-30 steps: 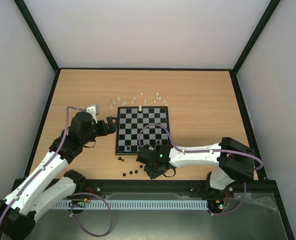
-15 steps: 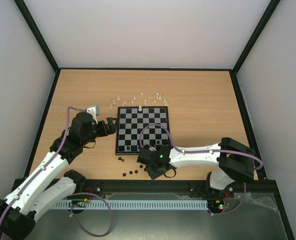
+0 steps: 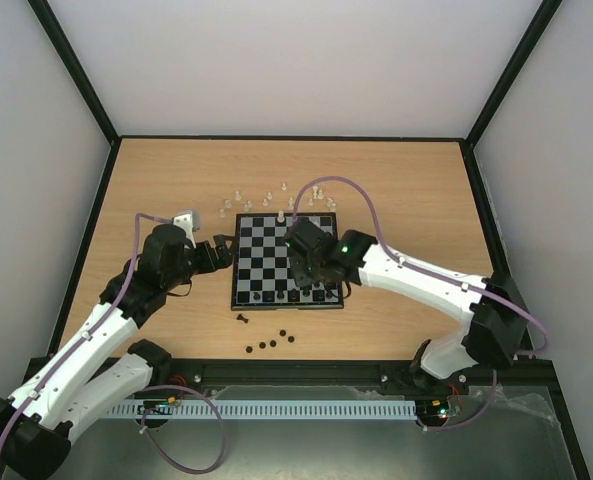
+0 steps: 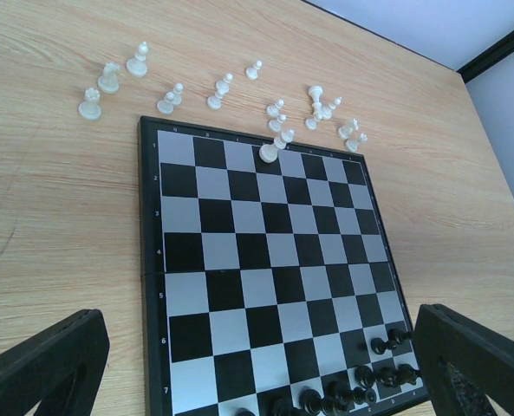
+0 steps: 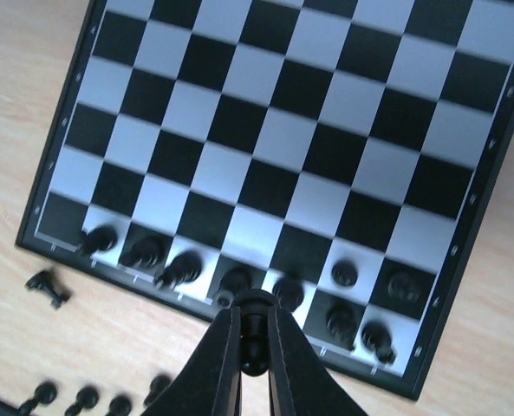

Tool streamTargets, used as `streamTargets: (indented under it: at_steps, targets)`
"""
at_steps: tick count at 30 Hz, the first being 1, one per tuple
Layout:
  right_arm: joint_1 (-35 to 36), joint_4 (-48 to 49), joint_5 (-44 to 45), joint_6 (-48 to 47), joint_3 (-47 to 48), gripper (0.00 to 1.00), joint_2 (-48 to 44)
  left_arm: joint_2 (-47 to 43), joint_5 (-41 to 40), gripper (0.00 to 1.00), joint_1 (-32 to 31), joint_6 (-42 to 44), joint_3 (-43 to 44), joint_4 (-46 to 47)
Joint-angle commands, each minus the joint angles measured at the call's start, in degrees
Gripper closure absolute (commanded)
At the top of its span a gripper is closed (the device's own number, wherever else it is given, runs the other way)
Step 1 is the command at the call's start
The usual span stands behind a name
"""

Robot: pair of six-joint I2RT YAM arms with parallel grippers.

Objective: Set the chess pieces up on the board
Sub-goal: Pick up the chess piece at the center of the board, then place the chess piece on the chessboard.

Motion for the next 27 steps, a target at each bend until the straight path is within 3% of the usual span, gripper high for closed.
streamTargets:
  at_steps: [1,10,27]
  targets:
    - [-3.17,-4.69,-0.16,-6.51,3.63,0.93,6.21,-0.43,-0.12,0.01,0.37,0.49,-0.42,0.63]
    - [-5.01,-2.57,-3.00,-8.94,5.36,0.93,15.88,-0.74,-0.21,0.01,0.46,0.47,-0.84,0.41]
    - [-5.06,-1.42,-3.57,-8.54,2.50,0.92,19.57,-1.05,0.05,0.01,0.62,0.47,-0.96,0.44]
